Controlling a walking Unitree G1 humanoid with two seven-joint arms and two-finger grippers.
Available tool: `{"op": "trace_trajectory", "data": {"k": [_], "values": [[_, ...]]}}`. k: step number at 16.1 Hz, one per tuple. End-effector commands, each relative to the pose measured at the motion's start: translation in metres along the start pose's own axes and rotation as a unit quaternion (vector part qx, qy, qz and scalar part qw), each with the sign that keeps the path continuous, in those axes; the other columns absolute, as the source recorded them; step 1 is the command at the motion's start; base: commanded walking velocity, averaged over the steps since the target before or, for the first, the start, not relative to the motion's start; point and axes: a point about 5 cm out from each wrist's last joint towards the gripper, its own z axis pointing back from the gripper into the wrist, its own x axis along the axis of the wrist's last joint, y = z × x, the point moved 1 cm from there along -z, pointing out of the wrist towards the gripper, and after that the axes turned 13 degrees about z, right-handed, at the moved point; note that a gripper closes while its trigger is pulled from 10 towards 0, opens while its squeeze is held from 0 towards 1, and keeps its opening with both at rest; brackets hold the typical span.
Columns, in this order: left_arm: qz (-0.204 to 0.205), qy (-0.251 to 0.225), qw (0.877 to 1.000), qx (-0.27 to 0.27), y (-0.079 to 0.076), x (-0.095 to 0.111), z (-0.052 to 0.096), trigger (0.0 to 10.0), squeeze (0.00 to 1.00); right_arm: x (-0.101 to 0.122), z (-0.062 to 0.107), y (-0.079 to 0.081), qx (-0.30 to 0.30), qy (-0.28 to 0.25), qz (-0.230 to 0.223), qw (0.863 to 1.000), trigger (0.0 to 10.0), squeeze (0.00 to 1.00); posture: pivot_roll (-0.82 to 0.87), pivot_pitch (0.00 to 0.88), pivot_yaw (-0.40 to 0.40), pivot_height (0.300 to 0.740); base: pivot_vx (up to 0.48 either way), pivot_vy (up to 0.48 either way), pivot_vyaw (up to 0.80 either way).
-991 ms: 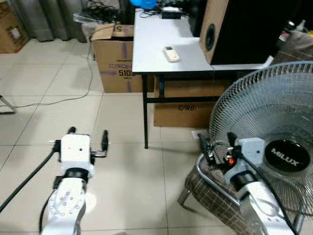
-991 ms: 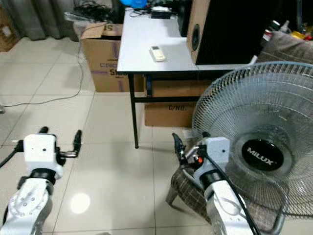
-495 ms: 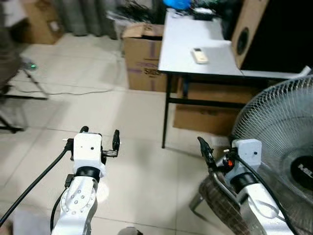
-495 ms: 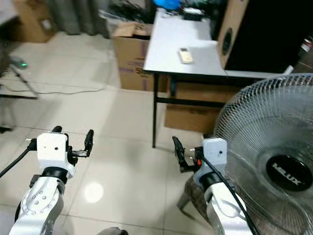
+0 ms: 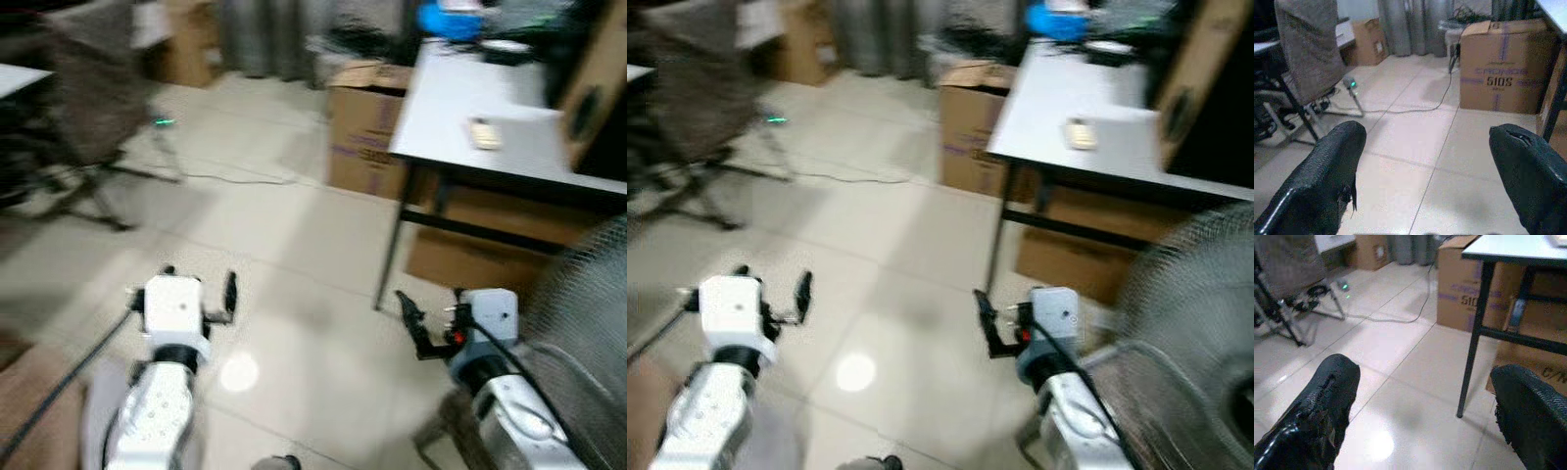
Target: Move the pillow to the sofa from floor
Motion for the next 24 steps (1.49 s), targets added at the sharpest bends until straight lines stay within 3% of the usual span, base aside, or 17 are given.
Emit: {"op": "trace_trajectory", "data": {"k": [1, 2, 3, 6, 9, 12, 15, 18, 19, 21, 23, 24], "values": [[-0.010, -0.007, 1.000, 0.002, 0.001, 0.004, 0.000, 10.0, 1.00, 0.009, 0.000, -0.002, -0.001, -0.016, -0.002, 1.000, 10.0, 1.00, -0.09, 0.000, 0.012, 0.740, 0.000, 0.000, 0.80], [-0.012, 0.002, 1.000, -0.007, 0.002, 0.002, 0.002, 10.0, 1.00, 0.013, -0.002, -0.006, 0.005, -0.033, 0.040, 0.999, 10.0, 1.00, -0.09, 0.000, 0.000, 0.740, 0.000, 0.000, 0.80], [-0.032, -0.003, 0.999, 0.004, 0.010, 0.003, 0.003, 10.0, 1.00, 0.009, -0.004, -0.014, -0.033, -0.018, 0.046, 0.998, 10.0, 1.00, -0.08, 0.000, -0.005, 0.740, 0.000, 0.000, 0.80], [-0.029, -0.038, 0.999, 0.010, 0.015, 0.015, -0.003, 10.0, 1.00, 0.008, -0.006, -0.013, -0.041, -0.011, 0.038, 0.998, 10.0, 1.00, -0.07, 0.000, 0.001, 0.740, 0.000, 0.000, 0.80], [-0.023, -0.007, 0.999, -0.023, 0.007, 0.010, -0.005, 10.0, 1.00, 0.009, -0.008, -0.010, -0.050, -0.008, 0.044, 0.998, 10.0, 1.00, -0.09, 0.000, 0.039, 0.740, 0.000, 0.000, 0.80], [-0.039, -0.008, 0.999, -0.011, 0.015, 0.012, -0.005, 10.0, 1.00, 0.009, -0.008, -0.009, -0.054, -0.004, 0.033, 0.998, 10.0, 1.00, -0.05, 0.000, 0.032, 0.740, 0.000, 0.000, 0.80], [-0.036, -0.001, 0.999, 0.003, 0.019, 0.013, 0.006, 10.0, 1.00, 0.009, -0.015, 0.004, -0.028, -0.007, 0.030, 0.999, 10.0, 1.00, -0.04, 0.006, 0.014, 0.740, 0.000, -0.451, 0.53], [-0.031, 0.003, 1.000, 0.002, 0.017, 0.011, 0.003, 10.0, 1.00, 0.018, -0.014, -0.003, -0.042, -0.009, 0.056, 0.997, 10.0, 1.00, -0.06, 0.000, 0.030, 0.740, 0.000, -0.480, 0.00], [-0.030, 0.001, 1.000, -0.004, 0.014, 0.011, -0.001, 10.0, 1.00, 0.019, -0.013, -0.008, -0.055, -0.025, 0.080, 0.995, 10.0, 0.00, -0.06, 0.000, 0.036, 0.740, 0.000, -0.480, 0.00], [-0.030, -0.004, 0.999, -0.013, 0.011, 0.013, -0.009, 10.0, 1.00, 0.008, -0.007, -0.014, -0.052, -0.005, 0.069, 0.996, 10.0, 0.00, -0.07, 0.000, 0.043, 0.740, 0.000, -0.480, 0.00], [-0.029, -0.005, 1.000, -0.009, 0.014, 0.014, -0.011, 10.0, 1.00, 0.008, -0.008, -0.013, -0.057, -0.002, -0.002, 0.998, 10.0, 0.00, -0.07, 0.000, 0.039, 0.740, 0.000, -0.480, 0.00], [-0.024, -0.007, 1.000, -0.010, 0.012, 0.013, -0.010, 10.0, 1.00, 0.010, -0.008, -0.012, -0.052, -0.011, -0.013, 0.998, 10.0, 0.00, -0.07, 0.000, 0.036, 0.740, 0.000, -0.480, 0.00]]}}
